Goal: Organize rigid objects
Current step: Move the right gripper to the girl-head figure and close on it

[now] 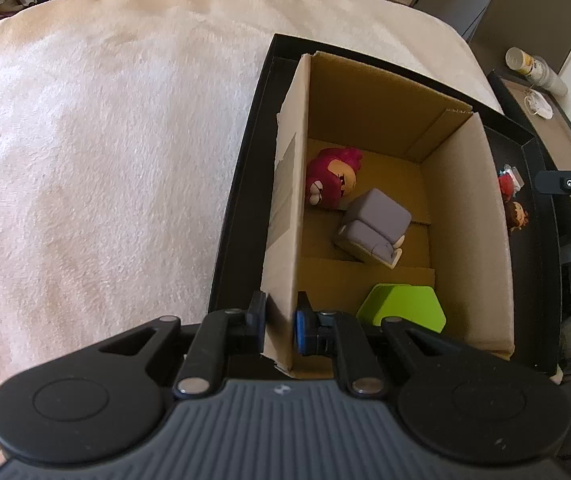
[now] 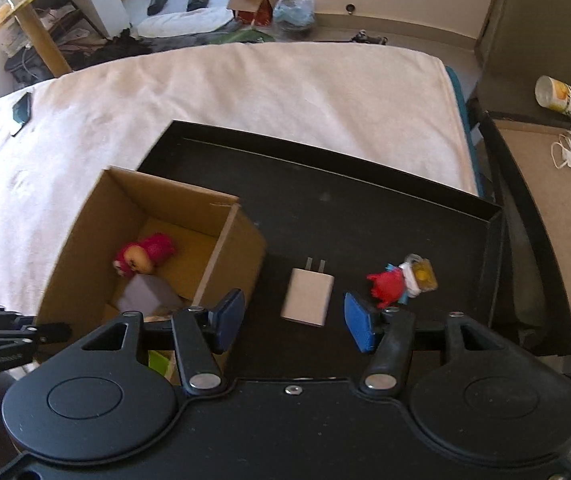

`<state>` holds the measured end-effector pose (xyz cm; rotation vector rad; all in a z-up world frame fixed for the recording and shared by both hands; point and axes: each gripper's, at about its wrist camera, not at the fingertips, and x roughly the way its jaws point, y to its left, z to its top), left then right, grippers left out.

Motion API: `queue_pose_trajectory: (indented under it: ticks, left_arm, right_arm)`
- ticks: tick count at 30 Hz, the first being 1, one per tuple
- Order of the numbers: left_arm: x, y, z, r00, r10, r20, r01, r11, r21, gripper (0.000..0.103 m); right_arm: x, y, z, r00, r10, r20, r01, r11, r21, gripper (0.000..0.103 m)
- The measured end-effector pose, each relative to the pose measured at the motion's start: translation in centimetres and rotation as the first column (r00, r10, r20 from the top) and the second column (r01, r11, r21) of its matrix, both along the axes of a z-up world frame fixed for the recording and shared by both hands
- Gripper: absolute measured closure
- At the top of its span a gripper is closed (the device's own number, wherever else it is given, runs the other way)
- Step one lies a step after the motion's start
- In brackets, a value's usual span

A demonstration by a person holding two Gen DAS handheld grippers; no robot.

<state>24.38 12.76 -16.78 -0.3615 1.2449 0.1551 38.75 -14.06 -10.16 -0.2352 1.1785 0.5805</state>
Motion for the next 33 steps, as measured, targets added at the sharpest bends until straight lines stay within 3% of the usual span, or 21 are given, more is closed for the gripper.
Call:
queue_pose_trajectory:
  ticks: [18,33]
  left_arm:
    - [0.4,-0.1,-0.2,0.999,0.027,-0.026,-0.027,1.0,0.013,0.09]
    - [0.5,-0.2,-0.3,0.999,0.024,-0.03,-0.023,1.0,0.016,0.09]
  right_arm:
    - [3.2,-4.2,-6.8,0.983,-0.159,-0.094,0.154,0.986,-0.06,0.047]
    - [4.2,-4.6,-9.4,0.967,-0.235,-0.101,0.226,0.969,-0.097,0.047]
